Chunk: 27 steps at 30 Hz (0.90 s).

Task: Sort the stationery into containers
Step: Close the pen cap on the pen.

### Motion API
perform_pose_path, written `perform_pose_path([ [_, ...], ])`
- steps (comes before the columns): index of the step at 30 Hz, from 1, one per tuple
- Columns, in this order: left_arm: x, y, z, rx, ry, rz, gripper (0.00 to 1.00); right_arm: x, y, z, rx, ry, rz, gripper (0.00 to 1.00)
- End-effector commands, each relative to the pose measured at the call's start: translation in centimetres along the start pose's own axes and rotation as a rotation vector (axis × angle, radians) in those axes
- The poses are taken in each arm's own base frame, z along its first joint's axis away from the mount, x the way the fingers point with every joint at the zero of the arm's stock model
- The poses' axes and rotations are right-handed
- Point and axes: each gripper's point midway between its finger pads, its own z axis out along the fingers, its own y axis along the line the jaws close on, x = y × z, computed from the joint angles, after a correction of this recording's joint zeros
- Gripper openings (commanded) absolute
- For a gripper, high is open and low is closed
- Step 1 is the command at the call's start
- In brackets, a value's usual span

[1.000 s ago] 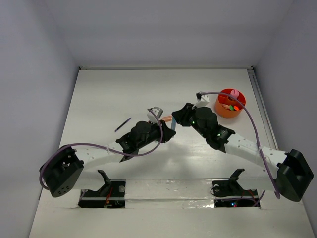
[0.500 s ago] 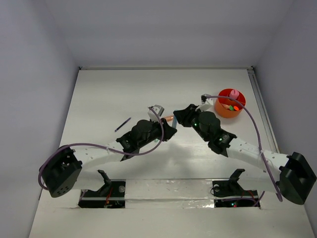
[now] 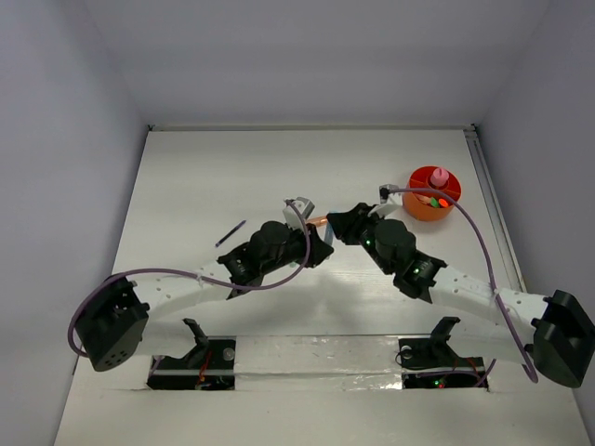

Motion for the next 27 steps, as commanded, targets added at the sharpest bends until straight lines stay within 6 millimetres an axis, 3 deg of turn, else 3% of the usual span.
perform_pose_path([
  [1, -12.5, -6.0, -2.1, 0.149, -0.369, 0.023, 0.0, 6.6, 1.4, -2.3, -0.123, 0.254, -0.039, 0.0],
  [8, -14.9, -5.8, -3.9, 0.099, -0.432, 0.076, 0.0, 8.4, 2.8, -3.7, -0.212, 0.365, -0.008, 0.0],
  [12, -16.6, -5.5, -4.5, 0.07, -0.463, 0.105, 0.0, 9.3, 2.3, -4.0, -0.205, 0.395, -0.001, 0.0],
  [27, -22.6, -6.7, -7.7, 0.122, -0.563, 0.172, 0.0, 15.4, 2.6, -5.9, -0.215, 0.571, -0.005, 0.0],
])
